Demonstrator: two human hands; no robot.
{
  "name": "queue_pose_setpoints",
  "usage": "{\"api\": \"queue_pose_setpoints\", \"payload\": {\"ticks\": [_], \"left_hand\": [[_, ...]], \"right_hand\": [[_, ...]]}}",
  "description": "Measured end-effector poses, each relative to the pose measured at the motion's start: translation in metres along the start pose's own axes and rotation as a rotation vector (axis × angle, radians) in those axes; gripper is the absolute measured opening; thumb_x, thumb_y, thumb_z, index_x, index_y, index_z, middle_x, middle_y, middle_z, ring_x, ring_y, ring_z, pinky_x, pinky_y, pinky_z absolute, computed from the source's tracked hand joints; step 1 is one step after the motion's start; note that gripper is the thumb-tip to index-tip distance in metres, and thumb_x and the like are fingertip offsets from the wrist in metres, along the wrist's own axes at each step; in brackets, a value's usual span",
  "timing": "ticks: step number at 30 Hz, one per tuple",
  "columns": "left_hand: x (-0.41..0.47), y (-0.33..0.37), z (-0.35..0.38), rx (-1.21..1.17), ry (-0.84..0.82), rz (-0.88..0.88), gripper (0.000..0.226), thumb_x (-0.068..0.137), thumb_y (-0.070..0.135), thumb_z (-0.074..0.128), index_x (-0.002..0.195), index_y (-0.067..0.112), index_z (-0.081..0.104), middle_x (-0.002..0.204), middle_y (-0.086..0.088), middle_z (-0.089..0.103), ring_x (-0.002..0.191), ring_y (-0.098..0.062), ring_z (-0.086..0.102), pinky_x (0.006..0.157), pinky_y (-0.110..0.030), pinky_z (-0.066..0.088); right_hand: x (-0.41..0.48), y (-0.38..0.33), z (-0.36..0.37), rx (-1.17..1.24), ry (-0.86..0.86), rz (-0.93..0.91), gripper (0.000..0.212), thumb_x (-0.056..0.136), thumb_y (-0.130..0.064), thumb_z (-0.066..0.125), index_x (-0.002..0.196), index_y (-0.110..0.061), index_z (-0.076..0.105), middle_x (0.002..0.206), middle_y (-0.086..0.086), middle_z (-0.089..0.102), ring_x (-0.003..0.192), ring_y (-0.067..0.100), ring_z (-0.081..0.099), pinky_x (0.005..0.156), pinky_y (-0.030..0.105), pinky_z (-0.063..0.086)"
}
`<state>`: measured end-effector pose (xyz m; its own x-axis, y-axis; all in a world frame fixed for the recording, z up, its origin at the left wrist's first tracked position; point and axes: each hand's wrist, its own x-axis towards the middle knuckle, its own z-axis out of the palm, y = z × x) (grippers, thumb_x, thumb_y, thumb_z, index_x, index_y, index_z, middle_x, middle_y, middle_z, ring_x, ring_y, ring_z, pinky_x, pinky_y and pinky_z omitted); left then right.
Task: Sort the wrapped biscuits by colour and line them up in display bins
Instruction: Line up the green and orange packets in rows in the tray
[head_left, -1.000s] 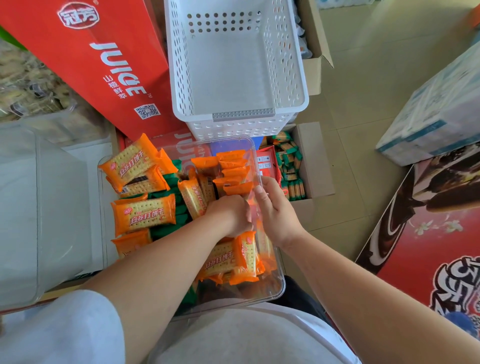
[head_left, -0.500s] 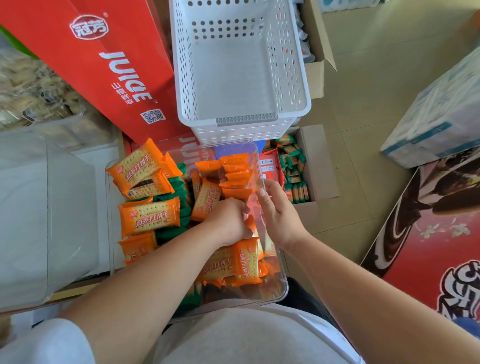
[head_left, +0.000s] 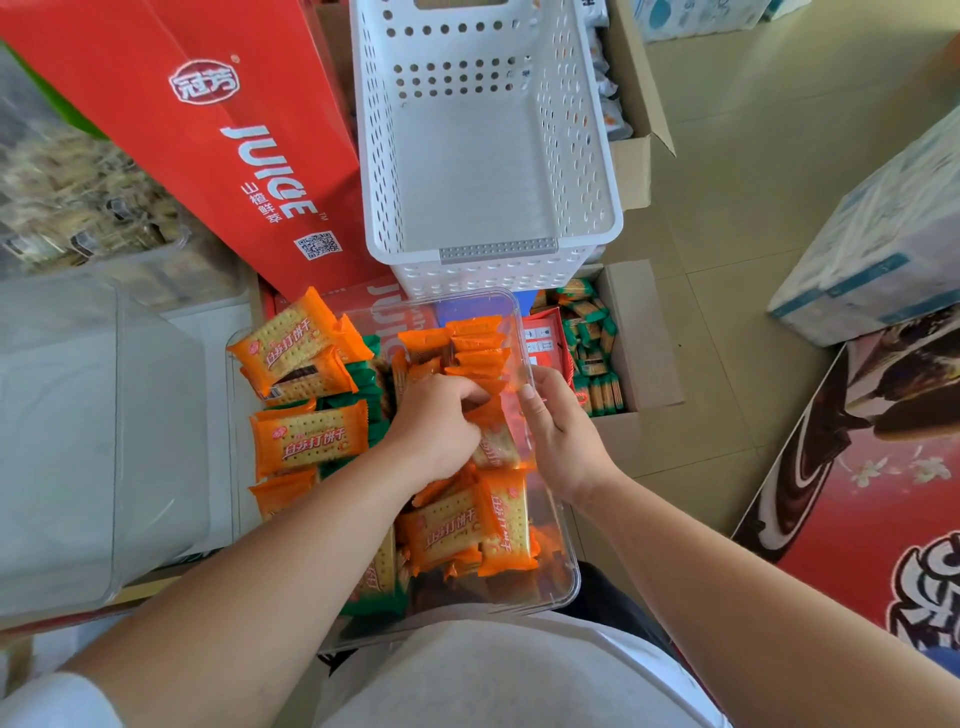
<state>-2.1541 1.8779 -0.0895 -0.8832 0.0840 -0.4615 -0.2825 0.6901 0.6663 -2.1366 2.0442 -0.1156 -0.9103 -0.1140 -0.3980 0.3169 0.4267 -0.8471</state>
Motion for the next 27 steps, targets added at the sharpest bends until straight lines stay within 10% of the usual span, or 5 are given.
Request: {"api": "queue_pose_setpoints", "payload": {"ticks": [7,12,17,27], "left_hand": [[0.002,-0.003,-0.012,0.105,0.216,0.183,0.037,0.079,-0.001,0.072,0.111,0.018,0.076,0.108,0.005,0.066,0.097,-0.01,0.06,0.084,-0.016,0.046],[-0.002,-0.014,0.002,0.368,0.106,0.345,0.009,0.08,0.007,0.075,0.084,0.014,0.071,0.092,-0.002,0.066,0.088,-0.026,0.062,0.073,-0.035,0.048],[-0.002,-0.024,0.008,0.53,0.253,0.339,0.032,0.066,0.021,0.089,0.067,0.014,0.058,0.068,-0.002,0.058,0.067,-0.03,0.057,0.06,-0.037,0.044],[0.004,-0.018,0.006,0.584,0.276,-0.01,0.075,0.071,0.063,0.08,0.131,0.025,0.056,0.108,-0.005,0.07,0.103,-0.028,0.061,0.094,-0.042,0.041]], "right_hand": [[0.001,0.001,0.001,-0.009,-0.003,0.015,0.065,0.093,-0.07,0.028,0.139,-0.027,0.046,0.132,0.001,0.058,0.122,0.019,0.054,0.104,0.048,0.045],[0.001,0.002,0.002,-0.014,0.001,0.022,0.059,0.095,-0.07,0.029,0.135,-0.03,0.046,0.13,-0.001,0.059,0.122,0.019,0.054,0.103,0.051,0.045],[-0.001,-0.001,-0.001,-0.023,0.005,0.026,0.051,0.102,-0.061,0.031,0.138,-0.028,0.045,0.134,-0.001,0.057,0.125,0.018,0.052,0.105,0.05,0.045],[-0.001,0.0,0.002,-0.017,0.009,0.03,0.061,0.097,-0.068,0.028,0.14,-0.028,0.044,0.137,0.0,0.056,0.128,0.018,0.051,0.106,0.05,0.044]]}}
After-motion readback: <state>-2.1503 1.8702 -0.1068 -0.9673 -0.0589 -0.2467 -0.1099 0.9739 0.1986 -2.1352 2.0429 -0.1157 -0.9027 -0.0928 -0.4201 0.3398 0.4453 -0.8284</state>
